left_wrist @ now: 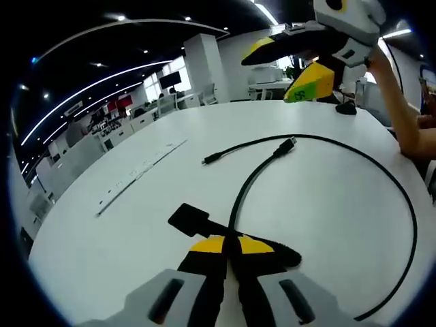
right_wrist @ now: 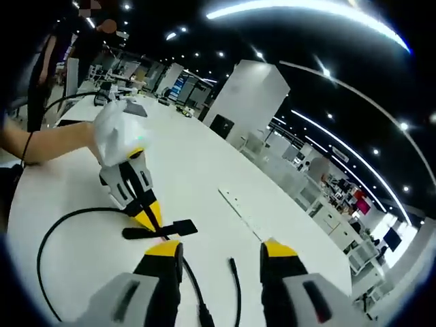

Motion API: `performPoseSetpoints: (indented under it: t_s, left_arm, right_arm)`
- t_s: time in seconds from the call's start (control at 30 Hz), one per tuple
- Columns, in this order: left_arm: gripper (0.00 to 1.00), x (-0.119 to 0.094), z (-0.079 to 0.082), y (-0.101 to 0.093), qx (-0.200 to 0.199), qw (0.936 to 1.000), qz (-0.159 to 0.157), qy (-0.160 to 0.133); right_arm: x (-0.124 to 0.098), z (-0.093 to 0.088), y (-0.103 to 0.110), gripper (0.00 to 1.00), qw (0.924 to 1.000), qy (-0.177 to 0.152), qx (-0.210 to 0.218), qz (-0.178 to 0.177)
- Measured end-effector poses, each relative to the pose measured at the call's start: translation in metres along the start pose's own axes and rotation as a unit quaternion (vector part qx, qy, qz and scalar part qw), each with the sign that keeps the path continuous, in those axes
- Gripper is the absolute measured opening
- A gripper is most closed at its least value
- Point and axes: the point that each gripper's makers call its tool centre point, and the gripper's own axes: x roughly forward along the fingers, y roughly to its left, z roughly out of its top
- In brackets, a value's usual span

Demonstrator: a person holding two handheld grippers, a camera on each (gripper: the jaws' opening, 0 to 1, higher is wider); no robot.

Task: Find the charging cable on the desk, coil it up and secure with Velcro.

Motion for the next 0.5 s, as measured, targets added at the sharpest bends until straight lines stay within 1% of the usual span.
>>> performPoseSetpoints:
  t_s: [0.1,0.37,0.5]
  left_arm:
    - [0.06,-0.0005,-0.0003,0.0,-0.005,1.0,0.0,-0.001]
    - [0.06,-0.0017,-0.0011,-0.0014,-0.011,0.9999,-0.001,-0.003]
    - [0.06,-0.0017,-0.0013,-0.0009,-0.018,0.9998,-0.001,-0.005]
  right_arm:
    - [0.0046,-0.0035,0.0002,0.46,1.0,0.007,0.002,0.001]
    - [0.0081,-0.0028,0.0057,0.46,0.9999,0.005,0.005,0.013]
    - [0.0111,-0.0056,0.0084,0.46,0.9997,0.008,0.007,0.02]
